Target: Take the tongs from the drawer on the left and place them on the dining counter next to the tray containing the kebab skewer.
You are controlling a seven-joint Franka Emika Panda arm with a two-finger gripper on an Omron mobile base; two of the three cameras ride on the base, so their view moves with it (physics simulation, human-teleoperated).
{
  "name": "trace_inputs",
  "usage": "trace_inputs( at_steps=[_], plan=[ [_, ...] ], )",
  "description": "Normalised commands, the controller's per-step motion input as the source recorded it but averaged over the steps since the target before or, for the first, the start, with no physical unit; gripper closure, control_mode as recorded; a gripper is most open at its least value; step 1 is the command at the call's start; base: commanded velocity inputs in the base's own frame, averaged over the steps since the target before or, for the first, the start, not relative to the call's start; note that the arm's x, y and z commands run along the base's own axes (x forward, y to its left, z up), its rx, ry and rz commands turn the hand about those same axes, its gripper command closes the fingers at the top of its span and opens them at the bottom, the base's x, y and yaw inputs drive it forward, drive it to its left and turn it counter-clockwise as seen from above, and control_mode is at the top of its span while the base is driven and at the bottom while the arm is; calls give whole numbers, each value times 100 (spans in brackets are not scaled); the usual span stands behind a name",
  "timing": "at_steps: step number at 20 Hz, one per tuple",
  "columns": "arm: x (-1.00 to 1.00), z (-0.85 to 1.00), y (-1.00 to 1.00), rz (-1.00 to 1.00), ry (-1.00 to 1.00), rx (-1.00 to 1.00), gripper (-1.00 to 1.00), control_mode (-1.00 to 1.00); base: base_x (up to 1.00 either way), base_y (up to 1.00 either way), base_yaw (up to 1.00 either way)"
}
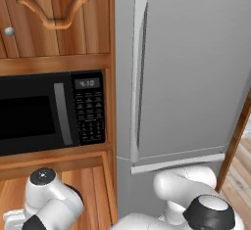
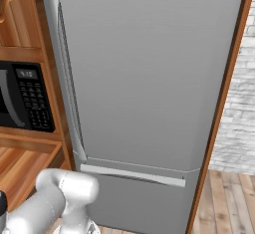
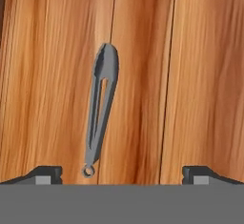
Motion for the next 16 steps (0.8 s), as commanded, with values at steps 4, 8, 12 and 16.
trace_inputs(
  at_steps=[4,8,12,16],
  plan=[
    [1,-83,1,0,-4,23,-100,-100,0,0,0],
    [1,-53,1,0,-8,7,-100,-100,0,0,0],
    [8,-54,18,0,-7,-1,-100,-100,0,0,0],
    [7,-37,36,0,0,0,-100,-100,0,0,0]
  ],
)
